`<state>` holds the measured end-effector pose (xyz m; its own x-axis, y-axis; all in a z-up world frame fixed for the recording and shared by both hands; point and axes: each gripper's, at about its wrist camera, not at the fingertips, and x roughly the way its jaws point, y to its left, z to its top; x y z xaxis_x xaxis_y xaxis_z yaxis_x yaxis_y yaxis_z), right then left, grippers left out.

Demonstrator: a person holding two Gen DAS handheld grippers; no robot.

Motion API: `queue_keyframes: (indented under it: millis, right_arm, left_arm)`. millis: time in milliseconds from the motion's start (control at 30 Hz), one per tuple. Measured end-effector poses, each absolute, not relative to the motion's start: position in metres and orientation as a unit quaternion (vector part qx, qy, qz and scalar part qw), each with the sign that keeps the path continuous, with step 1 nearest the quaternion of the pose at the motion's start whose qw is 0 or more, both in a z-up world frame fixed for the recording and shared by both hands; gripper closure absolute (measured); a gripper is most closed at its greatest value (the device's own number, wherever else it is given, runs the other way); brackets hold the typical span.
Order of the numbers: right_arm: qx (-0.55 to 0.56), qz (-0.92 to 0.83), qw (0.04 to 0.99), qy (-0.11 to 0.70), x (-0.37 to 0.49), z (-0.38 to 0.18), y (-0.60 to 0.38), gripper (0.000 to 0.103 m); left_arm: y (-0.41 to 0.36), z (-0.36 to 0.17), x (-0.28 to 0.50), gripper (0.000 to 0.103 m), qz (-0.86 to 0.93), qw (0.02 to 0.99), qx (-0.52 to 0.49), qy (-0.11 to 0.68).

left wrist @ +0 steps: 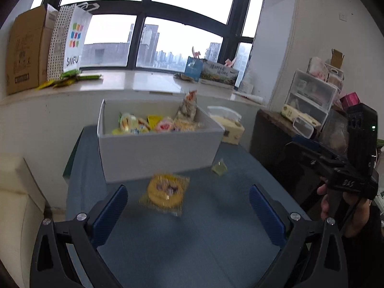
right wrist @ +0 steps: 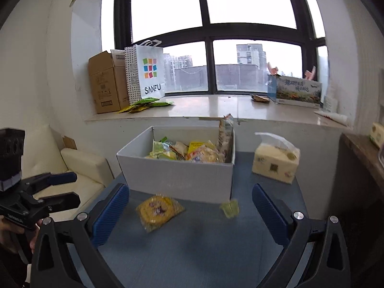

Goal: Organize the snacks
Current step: 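Open both tools over the box and move them back to the table, then grasp the last round Lay's cracker pack with the left tool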

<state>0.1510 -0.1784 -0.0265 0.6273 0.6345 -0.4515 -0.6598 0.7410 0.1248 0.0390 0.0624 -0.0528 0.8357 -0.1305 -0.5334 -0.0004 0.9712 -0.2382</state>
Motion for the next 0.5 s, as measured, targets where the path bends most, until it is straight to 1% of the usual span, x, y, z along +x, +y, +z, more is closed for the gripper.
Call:
queue_keyframes:
  millis: [133, 333, 500]
  right_arm:
    - [-0.007, 0.354, 0.900, 0.252, 0.125, -0.043, -0.204, 0.000]
    - [-0.022, 0.349, 0.890, 0.292, 0.111, -0.075, -0.214, 0.000]
    - [-0.016, 0.351, 0.889, 0.293, 0.113, -0.077, -0.215, 0.000]
  left_arm:
    - [0.051, -0.069, 0.022, 0.000, -0.042, 0.946, -0.117, 0.299]
    - [0.038, -0.081, 0.025, 0.000, -0.046, 0.941, -0.109, 0.316]
    - [0.034, -0.084, 0.036, 0.000, -0.041, 0.938, -0.105, 0.327]
